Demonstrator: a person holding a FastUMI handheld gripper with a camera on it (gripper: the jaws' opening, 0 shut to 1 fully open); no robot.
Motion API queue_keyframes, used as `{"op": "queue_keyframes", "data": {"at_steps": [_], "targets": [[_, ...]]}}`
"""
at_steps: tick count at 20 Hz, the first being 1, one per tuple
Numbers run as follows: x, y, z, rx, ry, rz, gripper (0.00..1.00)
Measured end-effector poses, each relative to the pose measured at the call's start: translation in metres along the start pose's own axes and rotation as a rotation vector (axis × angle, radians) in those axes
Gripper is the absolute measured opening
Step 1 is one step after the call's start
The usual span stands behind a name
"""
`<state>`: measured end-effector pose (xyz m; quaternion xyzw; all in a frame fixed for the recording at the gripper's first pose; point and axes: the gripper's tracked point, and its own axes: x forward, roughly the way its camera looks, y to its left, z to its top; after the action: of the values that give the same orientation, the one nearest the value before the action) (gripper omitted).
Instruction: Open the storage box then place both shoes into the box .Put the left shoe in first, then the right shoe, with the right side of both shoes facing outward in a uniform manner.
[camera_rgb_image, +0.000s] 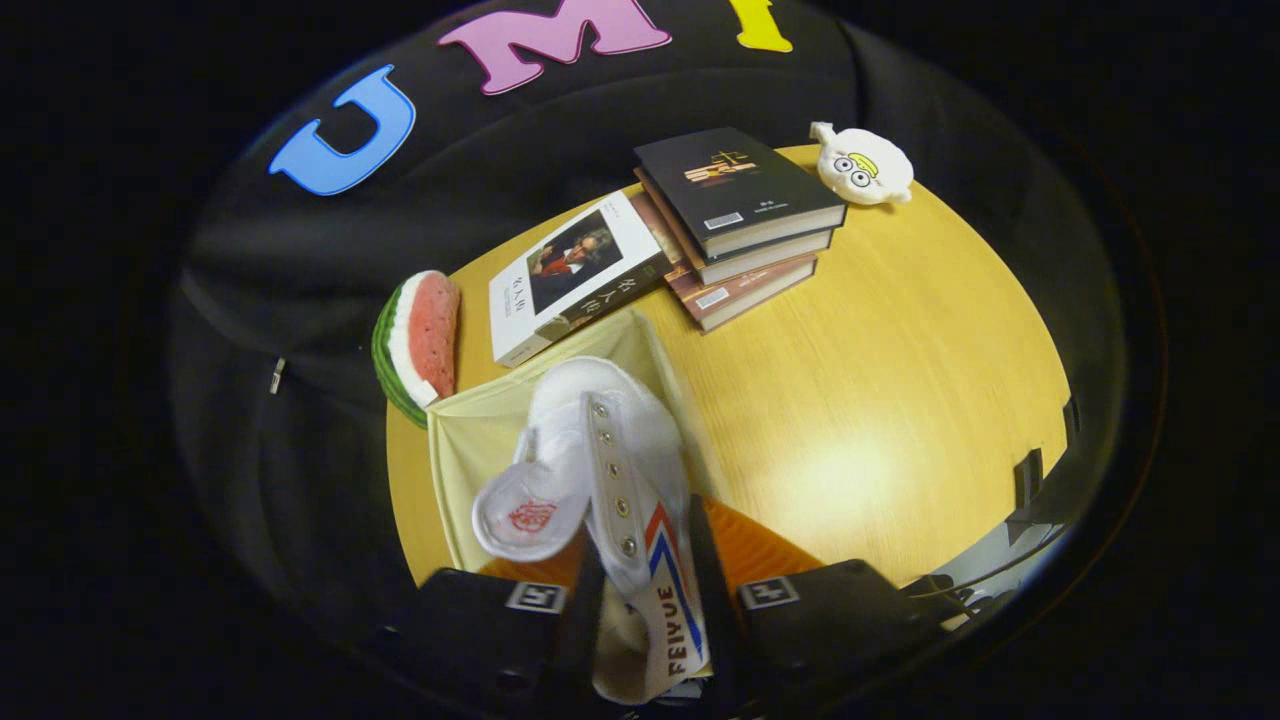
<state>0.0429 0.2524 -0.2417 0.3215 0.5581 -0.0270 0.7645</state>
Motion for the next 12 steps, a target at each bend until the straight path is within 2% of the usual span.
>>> {"op": "queue_keyframes", "data": {"at_steps": [1,2,3,8,12], "targets": [[-0.002,0.004,0.000,-0.029,-0.014,0.015,0.86],[-0.007,0.008,0.001,-0.060,-0.028,0.024,0.97],[-0.013,0.008,0.002,-0.089,-0.049,0.026,1.00],[-0.040,0.009,0.015,-0.112,-0.126,0.080,0.99],[-0.071,-0.016,0.032,-0.161,-0.238,0.092,0.99]]}}
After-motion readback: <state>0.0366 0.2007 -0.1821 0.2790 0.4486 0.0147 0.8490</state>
